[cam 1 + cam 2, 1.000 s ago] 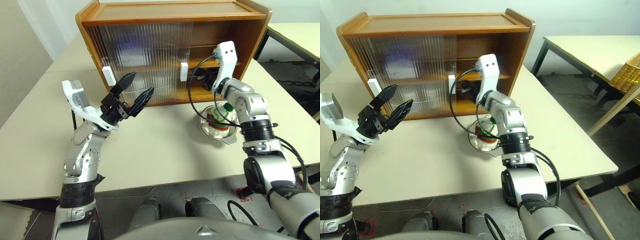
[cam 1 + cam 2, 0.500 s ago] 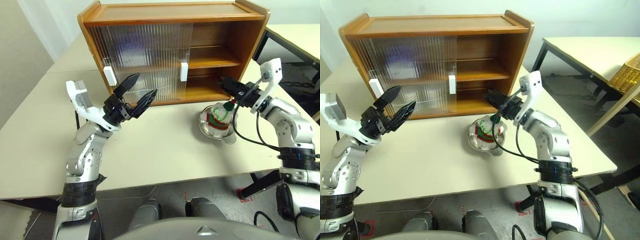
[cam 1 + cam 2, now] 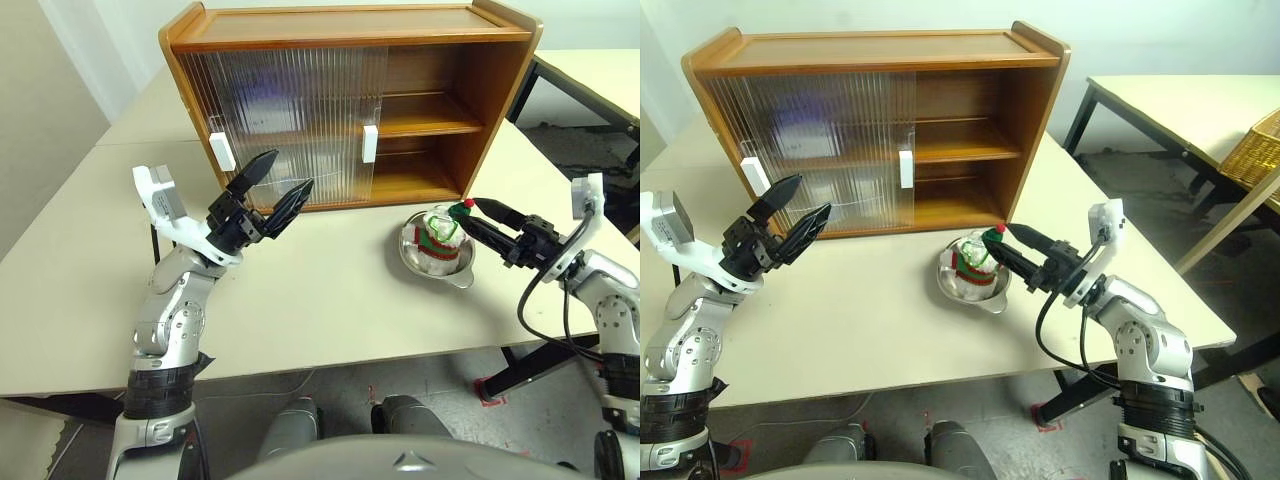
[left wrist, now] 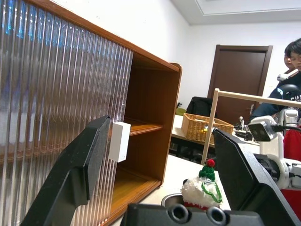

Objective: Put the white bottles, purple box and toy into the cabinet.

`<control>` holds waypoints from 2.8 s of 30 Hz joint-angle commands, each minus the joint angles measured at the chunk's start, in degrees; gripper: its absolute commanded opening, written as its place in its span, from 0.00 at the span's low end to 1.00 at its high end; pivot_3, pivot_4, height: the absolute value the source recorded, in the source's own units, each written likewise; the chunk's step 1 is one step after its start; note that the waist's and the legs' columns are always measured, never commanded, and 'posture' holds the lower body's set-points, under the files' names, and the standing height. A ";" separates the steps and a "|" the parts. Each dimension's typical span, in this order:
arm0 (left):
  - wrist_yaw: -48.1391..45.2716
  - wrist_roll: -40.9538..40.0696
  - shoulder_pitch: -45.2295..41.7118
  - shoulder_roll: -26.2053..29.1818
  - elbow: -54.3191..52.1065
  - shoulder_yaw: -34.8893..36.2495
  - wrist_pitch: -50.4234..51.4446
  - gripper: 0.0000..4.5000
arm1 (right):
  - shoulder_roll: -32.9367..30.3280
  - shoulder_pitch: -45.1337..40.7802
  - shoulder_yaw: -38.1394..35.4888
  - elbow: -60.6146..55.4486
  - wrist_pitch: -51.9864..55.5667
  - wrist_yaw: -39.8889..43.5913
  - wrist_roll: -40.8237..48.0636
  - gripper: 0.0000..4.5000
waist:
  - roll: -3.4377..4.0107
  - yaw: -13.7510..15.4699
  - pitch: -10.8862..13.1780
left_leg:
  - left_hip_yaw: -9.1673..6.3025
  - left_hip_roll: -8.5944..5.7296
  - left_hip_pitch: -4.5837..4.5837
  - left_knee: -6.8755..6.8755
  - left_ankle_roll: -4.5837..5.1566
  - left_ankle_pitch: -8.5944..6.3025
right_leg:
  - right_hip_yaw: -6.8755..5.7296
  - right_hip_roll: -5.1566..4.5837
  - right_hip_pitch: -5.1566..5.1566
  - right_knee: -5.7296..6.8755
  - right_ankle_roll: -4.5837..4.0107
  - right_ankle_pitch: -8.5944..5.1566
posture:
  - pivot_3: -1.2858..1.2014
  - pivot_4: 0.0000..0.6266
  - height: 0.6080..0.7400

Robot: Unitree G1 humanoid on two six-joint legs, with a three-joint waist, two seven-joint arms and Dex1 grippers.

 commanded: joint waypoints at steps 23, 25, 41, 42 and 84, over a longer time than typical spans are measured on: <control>0.63 -0.24 0.04 0.44 -0.95 -0.16 0.33 1.00 | -0.60 4.73 2.60 7.59 -8.08 3.23 -5.10 0.99 | -0.14 0.48 0.53 | -0.03 0.02 -0.14 -0.11 -0.19 -0.18 | 0.00 0.00 -0.14 -0.04 -0.05 -0.23 | 0.50 0.08 1.00; 0.82 -0.24 0.00 0.45 -1.19 -0.20 0.36 1.00 | -0.31 4.19 3.18 8.37 -8.54 3.25 -5.48 0.99 | -0.14 0.49 0.62 | -0.03 0.02 -0.14 -0.11 -0.19 -0.18 | 0.00 0.00 -0.14 -0.04 -0.05 -0.23 | 0.50 0.09 1.00; 2.09 -0.62 0.64 1.35 -2.65 0.25 0.39 1.00 | 2.55 -0.62 7.45 13.91 -14.04 1.49 -10.63 0.99 | 0.07 0.73 0.92 | -0.03 0.04 -0.13 -0.10 -0.16 -0.16 | -0.02 0.00 -0.13 -0.03 -0.10 -0.19 | 0.51 0.08 1.00; 2.15 -0.61 0.67 1.35 -2.69 0.22 0.35 1.00 | 2.55 -0.80 7.44 14.11 -14.10 1.50 -10.64 0.99 | 0.07 0.77 0.92 | -0.03 0.04 -0.13 -0.10 -0.16 -0.16 | -0.02 0.00 -0.13 -0.03 -0.11 -0.19 | 0.51 0.08 1.00; 0.29 0.46 -0.22 -0.03 -0.47 -1.78 -0.51 1.00 | 2.98 -25.05 6.12 18.11 -11.65 -2.29 -7.32 0.00 | 0.13 0.18 0.89 | -0.01 0.06 -0.13 0.00 0.52 0.24 | -0.04 0.00 -0.14 -0.01 -0.68 0.27 | 0.50 0.06 1.00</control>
